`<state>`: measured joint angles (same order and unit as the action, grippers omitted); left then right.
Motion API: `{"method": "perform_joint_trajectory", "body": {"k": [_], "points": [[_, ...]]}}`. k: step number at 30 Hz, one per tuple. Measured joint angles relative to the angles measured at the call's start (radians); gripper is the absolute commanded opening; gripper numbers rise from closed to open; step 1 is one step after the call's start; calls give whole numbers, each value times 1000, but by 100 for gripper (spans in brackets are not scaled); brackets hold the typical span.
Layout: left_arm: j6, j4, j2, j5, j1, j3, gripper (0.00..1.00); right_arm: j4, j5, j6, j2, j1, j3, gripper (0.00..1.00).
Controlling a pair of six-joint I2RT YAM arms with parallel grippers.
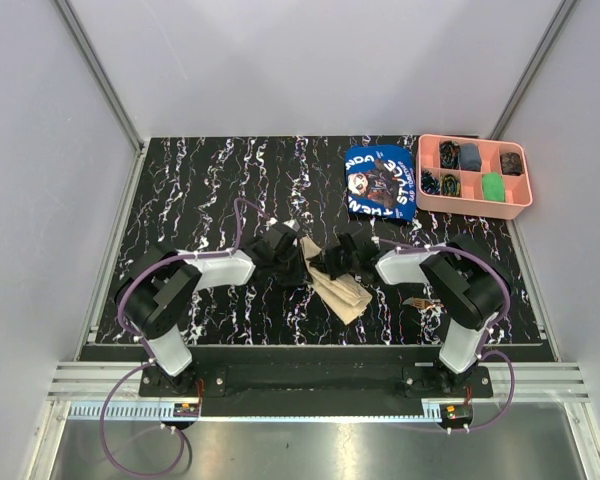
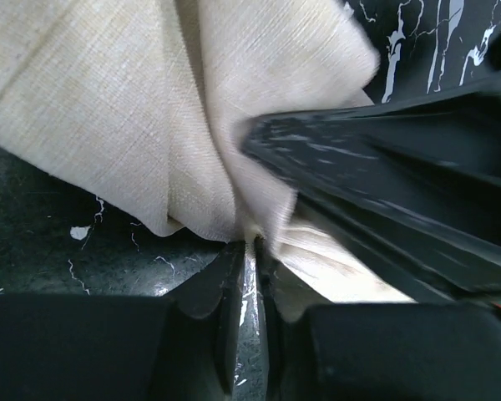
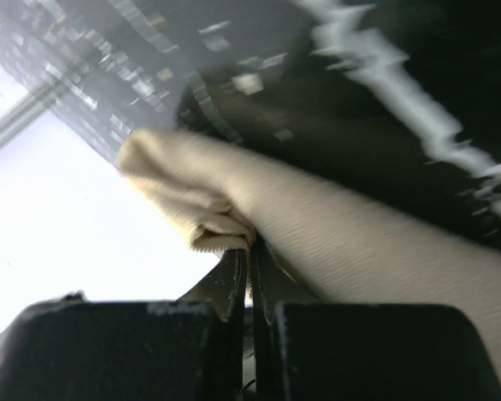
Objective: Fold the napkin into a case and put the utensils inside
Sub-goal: Fold the 2/3-rectangle-folded napkin at the center of the board.
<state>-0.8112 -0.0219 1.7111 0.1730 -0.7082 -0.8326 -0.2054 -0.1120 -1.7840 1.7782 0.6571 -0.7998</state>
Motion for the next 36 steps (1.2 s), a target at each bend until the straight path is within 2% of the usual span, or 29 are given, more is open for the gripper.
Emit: {"method": "perform_joint_trajectory", "body": {"k": [7,10,11,13,15,18,23,26,28,30,31,36], "points": [[16,24,-15,-1,0,23,21,-146,78,-116,35,37,73,0],[24,18,-48,-2,8,51,29,-230,121,-139,38,47,106,0],[27,10,-63,-3,12,61,38,-254,132,-143,39,51,115,0],[36,-31,-113,-6,31,85,40,-301,152,-151,44,56,131,1],[46,-87,-175,-17,53,99,41,-359,165,-152,49,59,152,6],[64,-150,-256,-21,95,100,42,-393,170,-148,52,60,163,20],[83,-220,-332,-7,186,91,43,-385,150,-104,55,60,163,24],[93,-269,-340,1,226,41,43,-385,142,-65,63,59,160,30],[104,-294,-339,9,237,-13,43,-382,120,-35,70,58,150,41],[111,-302,-333,15,242,-65,43,-367,93,9,70,58,130,47],[115,-303,-327,18,244,-93,43,-348,77,43,69,58,113,53],[119,-297,-280,31,250,-171,41,-248,31,211,37,58,61,59]]}}
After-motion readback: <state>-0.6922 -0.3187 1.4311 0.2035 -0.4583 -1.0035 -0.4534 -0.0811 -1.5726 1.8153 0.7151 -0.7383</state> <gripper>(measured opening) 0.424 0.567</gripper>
